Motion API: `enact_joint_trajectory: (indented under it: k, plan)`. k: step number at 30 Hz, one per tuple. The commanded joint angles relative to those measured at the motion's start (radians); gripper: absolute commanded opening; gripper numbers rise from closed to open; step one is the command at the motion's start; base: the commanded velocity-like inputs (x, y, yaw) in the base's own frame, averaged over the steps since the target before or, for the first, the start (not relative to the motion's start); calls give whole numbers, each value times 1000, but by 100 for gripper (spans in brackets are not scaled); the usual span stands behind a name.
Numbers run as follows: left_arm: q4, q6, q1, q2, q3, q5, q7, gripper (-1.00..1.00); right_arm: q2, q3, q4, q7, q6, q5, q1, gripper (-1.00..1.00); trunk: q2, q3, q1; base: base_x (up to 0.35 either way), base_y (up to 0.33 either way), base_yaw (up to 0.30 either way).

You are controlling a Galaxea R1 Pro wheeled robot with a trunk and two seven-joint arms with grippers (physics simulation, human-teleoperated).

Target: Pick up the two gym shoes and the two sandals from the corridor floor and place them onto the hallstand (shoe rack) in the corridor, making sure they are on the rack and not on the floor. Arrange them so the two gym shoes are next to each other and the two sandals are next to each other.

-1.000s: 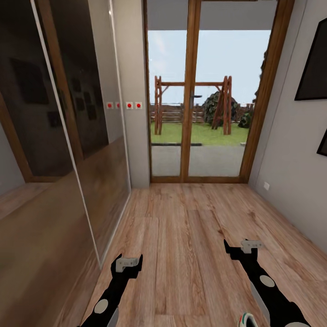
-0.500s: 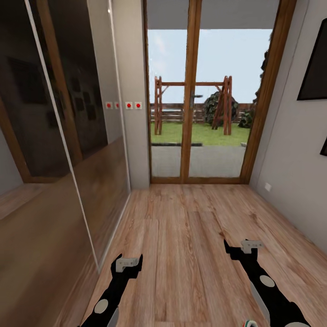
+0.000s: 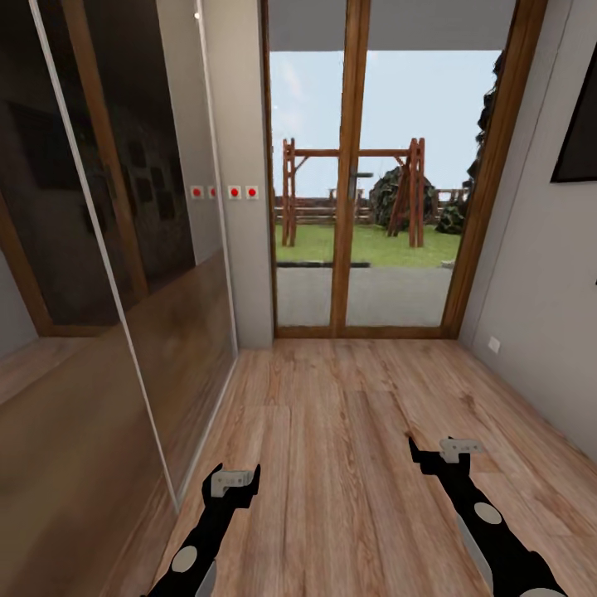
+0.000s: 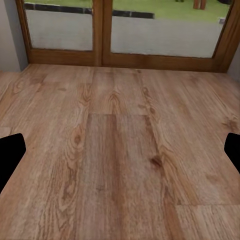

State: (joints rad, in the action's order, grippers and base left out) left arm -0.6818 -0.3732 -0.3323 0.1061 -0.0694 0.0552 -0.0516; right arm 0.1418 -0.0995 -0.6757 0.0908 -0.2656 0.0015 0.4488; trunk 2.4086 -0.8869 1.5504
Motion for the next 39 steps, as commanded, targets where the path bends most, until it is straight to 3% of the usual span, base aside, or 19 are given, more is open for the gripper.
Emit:
enact_joint_trajectory:
  k: [1,14,39]
  plan:
    - [1,-2,-1,0,0,6,-5,100,-1,-5,1,9,-3,0,1,100,0,-1,0,79,61,0]
    - [1,-3,-1,0,1,5,-5,100,-1,-5,2,9,-3,0,1,100,0,-1,0,136,114,0]
    - [1,-3,-1,0,-1,5,-5,100,-1,-5,1,9,-3,0,1,100,0,-1,0,32,21,0]
